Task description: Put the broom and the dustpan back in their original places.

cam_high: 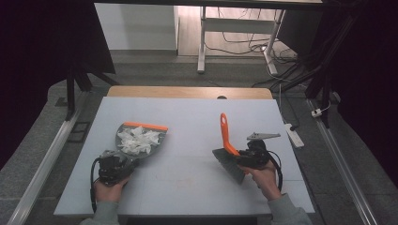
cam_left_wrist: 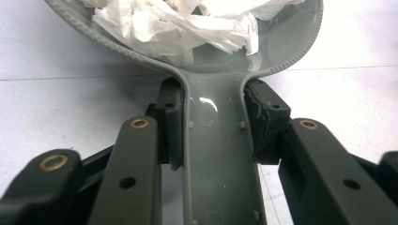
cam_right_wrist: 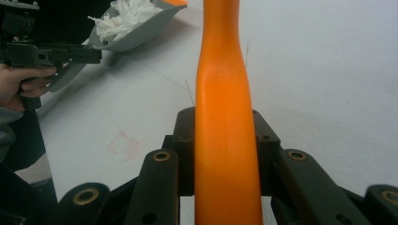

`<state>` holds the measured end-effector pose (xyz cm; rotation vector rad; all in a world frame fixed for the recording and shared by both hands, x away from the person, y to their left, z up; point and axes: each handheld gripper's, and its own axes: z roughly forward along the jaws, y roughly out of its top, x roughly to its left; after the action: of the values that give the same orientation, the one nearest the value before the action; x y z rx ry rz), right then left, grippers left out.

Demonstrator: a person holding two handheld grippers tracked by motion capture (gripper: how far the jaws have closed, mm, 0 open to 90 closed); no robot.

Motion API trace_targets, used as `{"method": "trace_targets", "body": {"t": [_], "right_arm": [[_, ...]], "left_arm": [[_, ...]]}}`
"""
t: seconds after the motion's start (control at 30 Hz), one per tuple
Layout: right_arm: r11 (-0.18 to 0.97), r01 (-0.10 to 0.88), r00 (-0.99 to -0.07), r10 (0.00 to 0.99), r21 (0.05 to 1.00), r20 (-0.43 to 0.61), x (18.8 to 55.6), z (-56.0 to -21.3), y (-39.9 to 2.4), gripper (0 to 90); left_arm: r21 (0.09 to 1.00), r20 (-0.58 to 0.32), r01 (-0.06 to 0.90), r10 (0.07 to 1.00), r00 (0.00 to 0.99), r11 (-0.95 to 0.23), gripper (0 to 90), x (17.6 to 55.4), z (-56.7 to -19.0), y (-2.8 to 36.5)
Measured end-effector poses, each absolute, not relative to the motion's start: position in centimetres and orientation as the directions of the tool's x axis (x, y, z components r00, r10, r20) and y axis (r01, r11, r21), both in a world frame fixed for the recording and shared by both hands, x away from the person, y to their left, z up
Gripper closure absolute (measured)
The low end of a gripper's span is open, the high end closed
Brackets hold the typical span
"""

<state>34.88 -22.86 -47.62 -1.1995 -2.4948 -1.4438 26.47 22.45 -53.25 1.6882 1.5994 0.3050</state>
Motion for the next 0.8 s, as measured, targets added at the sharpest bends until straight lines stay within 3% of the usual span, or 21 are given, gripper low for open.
{"method": "trace_targets", "body": {"t": [0.8], "right_arm": [[0.292, 0.699, -0.643, 0.656, 0.652, 0.395, 36.6, -50.2, -22.9, 70.1]], "left_arm": [[0.632, -0.340, 0.768, 0.926, 0.160, 0.099, 61.4, 27.0, -54.3, 22.1]]}}
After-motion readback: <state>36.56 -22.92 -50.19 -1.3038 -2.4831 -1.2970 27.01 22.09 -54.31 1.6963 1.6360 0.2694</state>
